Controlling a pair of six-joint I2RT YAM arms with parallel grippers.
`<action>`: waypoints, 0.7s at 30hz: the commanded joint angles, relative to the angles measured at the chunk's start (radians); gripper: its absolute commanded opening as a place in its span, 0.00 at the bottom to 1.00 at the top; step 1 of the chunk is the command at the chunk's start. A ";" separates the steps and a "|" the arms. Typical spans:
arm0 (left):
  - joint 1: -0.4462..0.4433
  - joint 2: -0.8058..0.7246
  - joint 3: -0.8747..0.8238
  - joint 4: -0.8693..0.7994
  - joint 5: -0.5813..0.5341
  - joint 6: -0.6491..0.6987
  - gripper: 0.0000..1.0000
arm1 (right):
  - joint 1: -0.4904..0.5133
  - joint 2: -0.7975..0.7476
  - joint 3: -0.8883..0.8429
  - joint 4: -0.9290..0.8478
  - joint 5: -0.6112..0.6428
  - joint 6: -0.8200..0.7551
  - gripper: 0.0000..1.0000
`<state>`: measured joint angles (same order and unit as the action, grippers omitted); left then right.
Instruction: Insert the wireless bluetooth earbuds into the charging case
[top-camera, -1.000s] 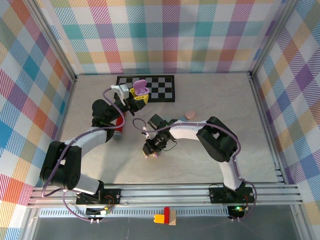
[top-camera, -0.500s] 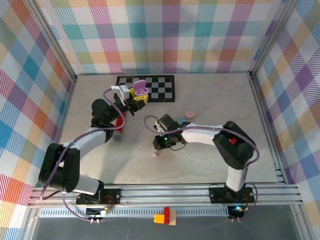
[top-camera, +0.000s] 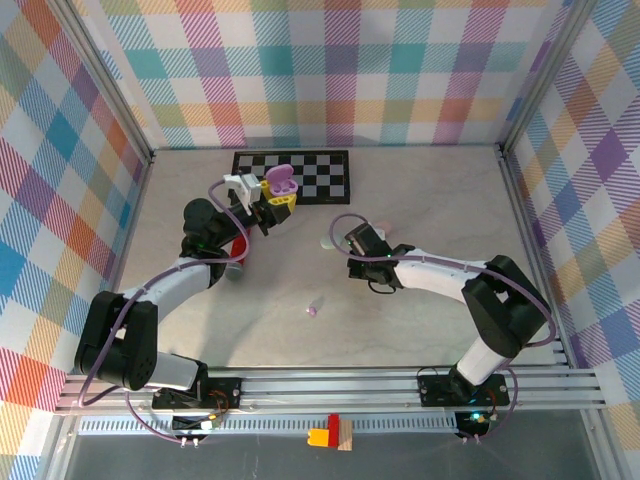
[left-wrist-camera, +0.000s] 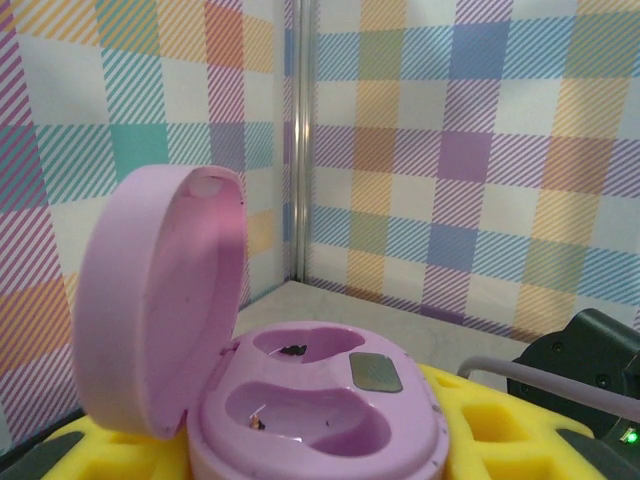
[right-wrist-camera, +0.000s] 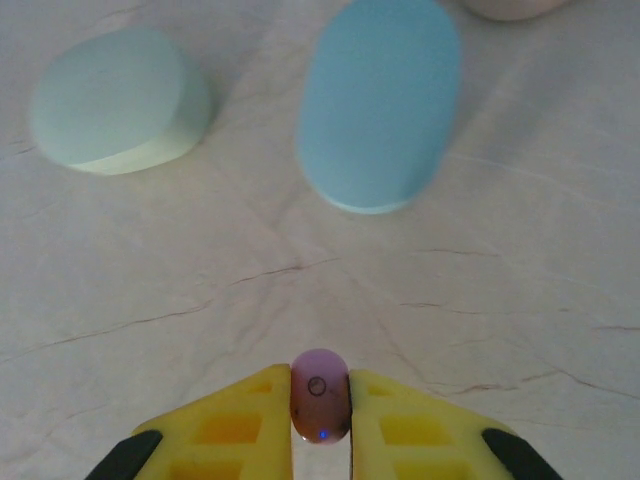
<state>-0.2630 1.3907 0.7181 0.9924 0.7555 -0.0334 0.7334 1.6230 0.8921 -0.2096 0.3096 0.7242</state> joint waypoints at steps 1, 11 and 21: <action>0.002 -0.040 -0.007 -0.018 0.026 0.048 0.37 | 0.001 -0.046 -0.021 -0.008 0.069 0.038 0.17; -0.094 -0.041 0.010 -0.242 -0.053 0.242 0.37 | 0.001 -0.260 0.012 0.100 -0.090 -0.283 0.19; -0.178 -0.010 0.035 -0.333 -0.045 0.327 0.37 | 0.000 -0.375 0.200 0.103 -0.297 -0.375 0.19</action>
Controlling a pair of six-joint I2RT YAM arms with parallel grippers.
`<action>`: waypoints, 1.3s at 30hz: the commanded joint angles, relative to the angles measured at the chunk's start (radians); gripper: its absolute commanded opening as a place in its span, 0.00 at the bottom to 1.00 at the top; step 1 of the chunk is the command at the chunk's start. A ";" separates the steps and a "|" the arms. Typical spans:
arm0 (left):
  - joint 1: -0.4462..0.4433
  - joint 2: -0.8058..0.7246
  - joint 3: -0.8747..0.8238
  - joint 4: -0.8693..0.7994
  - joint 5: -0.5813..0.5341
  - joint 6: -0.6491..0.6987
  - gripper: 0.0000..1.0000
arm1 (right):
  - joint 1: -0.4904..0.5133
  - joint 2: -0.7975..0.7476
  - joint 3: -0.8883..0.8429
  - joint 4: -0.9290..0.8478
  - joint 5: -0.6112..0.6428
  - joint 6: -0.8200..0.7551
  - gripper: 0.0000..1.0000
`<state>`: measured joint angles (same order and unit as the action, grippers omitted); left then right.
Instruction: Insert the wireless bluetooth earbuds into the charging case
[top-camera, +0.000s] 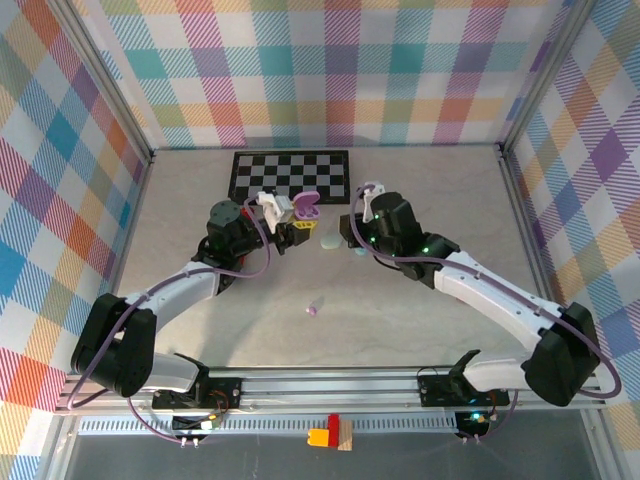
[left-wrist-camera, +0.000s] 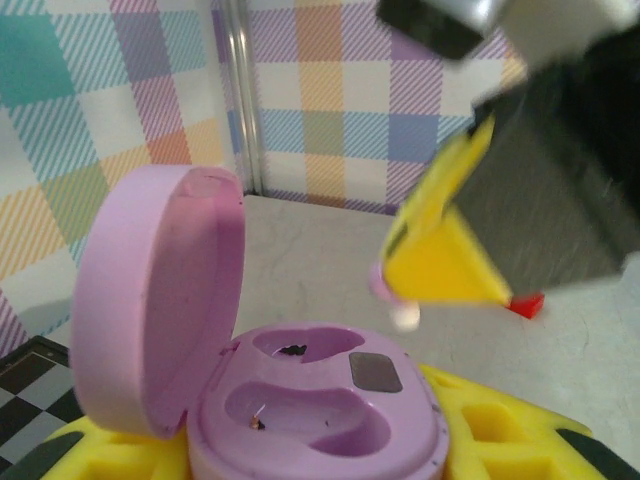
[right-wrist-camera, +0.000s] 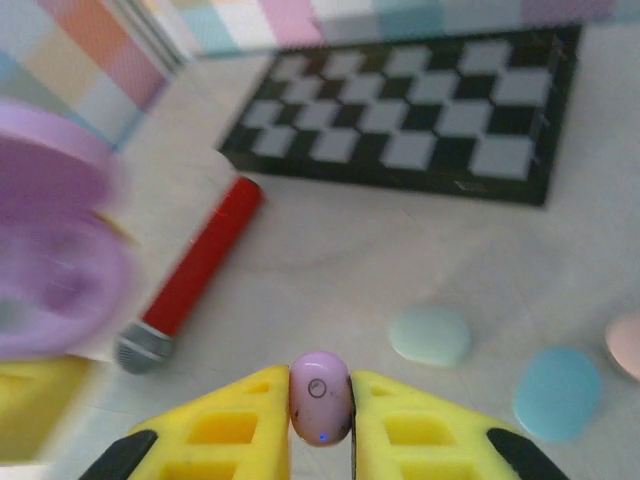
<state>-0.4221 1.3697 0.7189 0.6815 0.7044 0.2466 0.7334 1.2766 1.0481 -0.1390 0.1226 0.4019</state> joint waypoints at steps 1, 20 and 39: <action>-0.025 0.014 0.037 -0.027 0.004 0.053 0.37 | 0.000 -0.031 0.057 0.036 -0.131 -0.055 0.19; -0.081 0.068 0.078 0.002 -0.005 0.047 0.37 | 0.000 0.070 0.123 0.087 -0.254 -0.001 0.18; -0.083 0.102 0.135 0.004 -0.036 0.037 0.37 | 0.000 0.108 0.111 0.075 -0.267 0.017 0.19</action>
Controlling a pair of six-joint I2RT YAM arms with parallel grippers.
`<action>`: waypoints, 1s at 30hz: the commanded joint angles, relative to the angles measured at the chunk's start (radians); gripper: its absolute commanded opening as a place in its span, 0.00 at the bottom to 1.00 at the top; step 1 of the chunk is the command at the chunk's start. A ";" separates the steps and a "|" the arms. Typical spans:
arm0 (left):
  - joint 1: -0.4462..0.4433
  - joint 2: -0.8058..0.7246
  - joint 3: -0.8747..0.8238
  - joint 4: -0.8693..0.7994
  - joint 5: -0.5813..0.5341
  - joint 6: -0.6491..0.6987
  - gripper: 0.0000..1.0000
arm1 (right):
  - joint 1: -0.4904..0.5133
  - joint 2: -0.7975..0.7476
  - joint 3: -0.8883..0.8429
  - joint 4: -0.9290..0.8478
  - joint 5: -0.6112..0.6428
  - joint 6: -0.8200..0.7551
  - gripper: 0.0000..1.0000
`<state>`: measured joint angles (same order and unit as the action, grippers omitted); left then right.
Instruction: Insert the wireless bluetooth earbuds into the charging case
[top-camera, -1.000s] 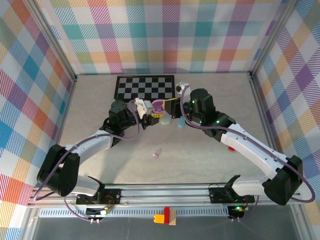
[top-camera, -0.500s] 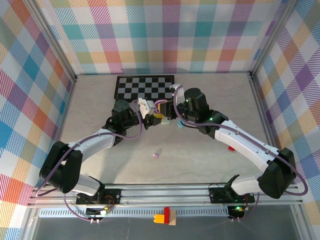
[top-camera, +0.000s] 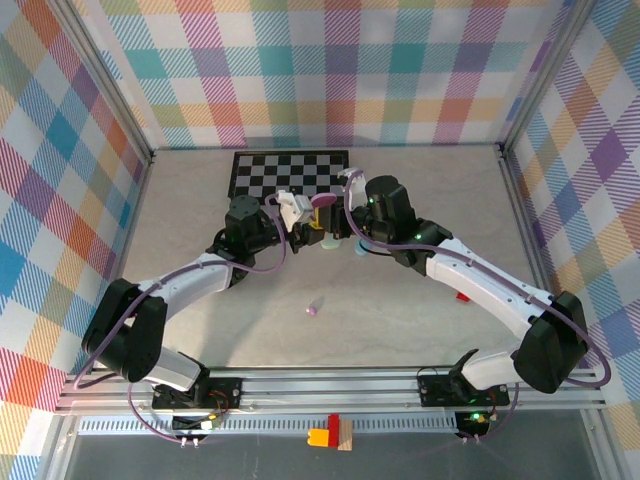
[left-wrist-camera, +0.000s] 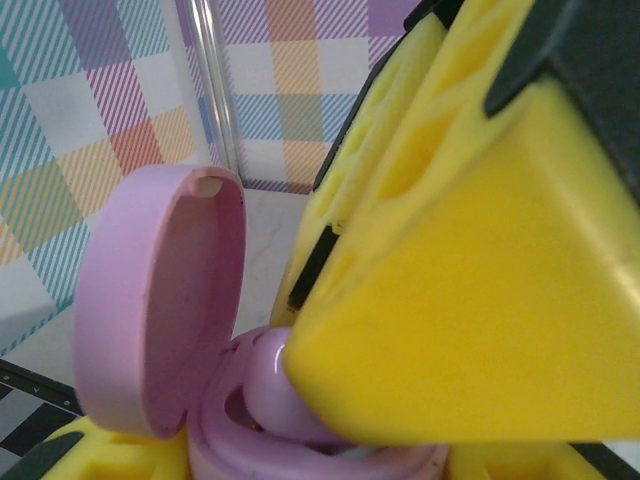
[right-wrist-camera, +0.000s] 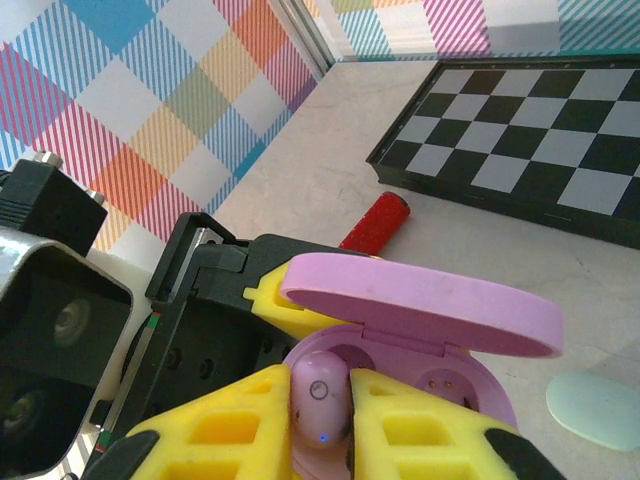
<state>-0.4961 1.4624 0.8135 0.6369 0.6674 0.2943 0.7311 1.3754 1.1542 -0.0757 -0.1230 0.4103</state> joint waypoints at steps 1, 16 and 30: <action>-0.009 0.013 0.045 0.051 0.005 -0.015 0.37 | 0.002 0.011 0.010 0.006 -0.024 0.008 0.20; 0.054 0.030 0.046 0.144 0.029 -0.102 0.37 | -0.012 -0.189 -0.126 0.092 0.075 -0.003 0.50; 0.166 0.044 0.076 0.303 0.071 -0.239 0.37 | 0.046 -0.085 -0.398 0.013 -0.121 0.204 0.59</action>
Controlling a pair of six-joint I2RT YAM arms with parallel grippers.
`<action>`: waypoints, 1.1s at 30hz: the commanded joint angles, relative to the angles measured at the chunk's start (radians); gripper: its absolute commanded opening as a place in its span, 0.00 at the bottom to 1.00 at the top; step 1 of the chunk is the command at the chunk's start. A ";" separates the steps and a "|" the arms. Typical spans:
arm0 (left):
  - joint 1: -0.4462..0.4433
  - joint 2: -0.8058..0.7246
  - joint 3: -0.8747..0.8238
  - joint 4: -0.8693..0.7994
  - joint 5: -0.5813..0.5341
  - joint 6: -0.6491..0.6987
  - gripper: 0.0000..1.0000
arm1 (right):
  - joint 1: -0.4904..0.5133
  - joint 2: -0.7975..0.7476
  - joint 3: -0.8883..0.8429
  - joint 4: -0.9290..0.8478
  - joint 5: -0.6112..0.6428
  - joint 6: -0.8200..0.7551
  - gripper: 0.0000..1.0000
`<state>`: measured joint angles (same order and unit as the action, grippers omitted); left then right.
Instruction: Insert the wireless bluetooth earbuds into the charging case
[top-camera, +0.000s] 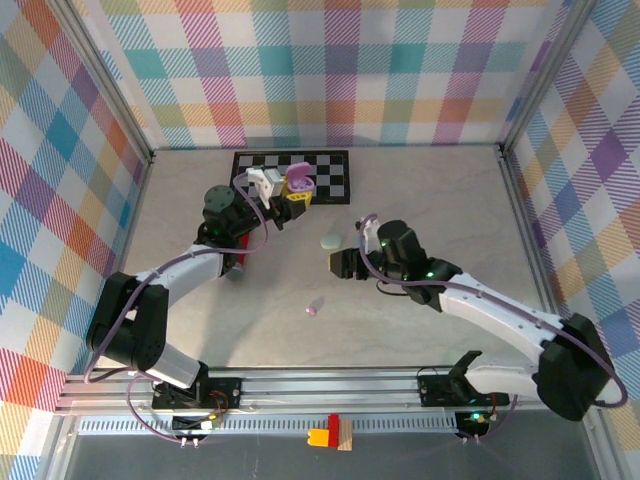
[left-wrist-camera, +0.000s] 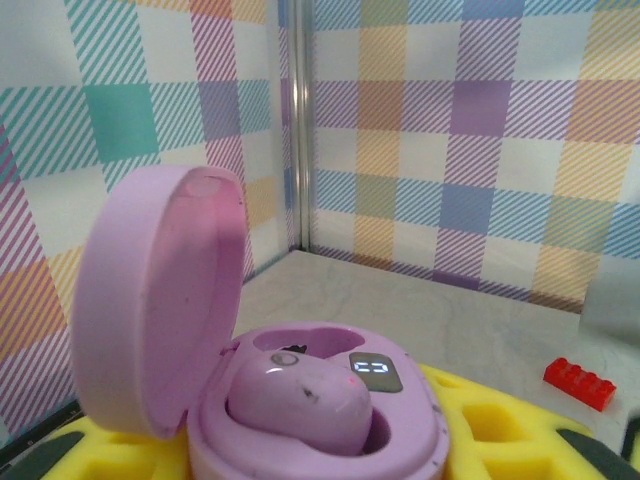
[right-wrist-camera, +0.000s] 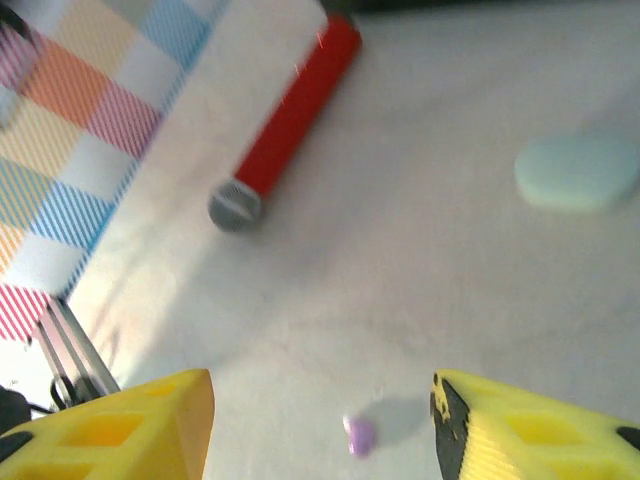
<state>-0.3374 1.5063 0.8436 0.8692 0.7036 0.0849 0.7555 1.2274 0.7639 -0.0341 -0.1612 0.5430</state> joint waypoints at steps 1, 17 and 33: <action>0.007 0.000 0.050 0.068 0.035 -0.030 0.37 | 0.029 0.097 -0.002 -0.031 -0.109 0.084 0.59; 0.011 -0.011 0.077 0.056 0.051 -0.040 0.36 | 0.101 0.562 0.254 -0.203 -0.309 0.033 0.47; 0.015 -0.020 0.062 0.062 0.054 -0.040 0.36 | 0.101 0.681 0.310 -0.239 -0.325 0.031 0.34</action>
<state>-0.3309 1.5082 0.8894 0.8917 0.7250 0.0483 0.8501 1.8767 1.0458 -0.2569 -0.4759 0.5877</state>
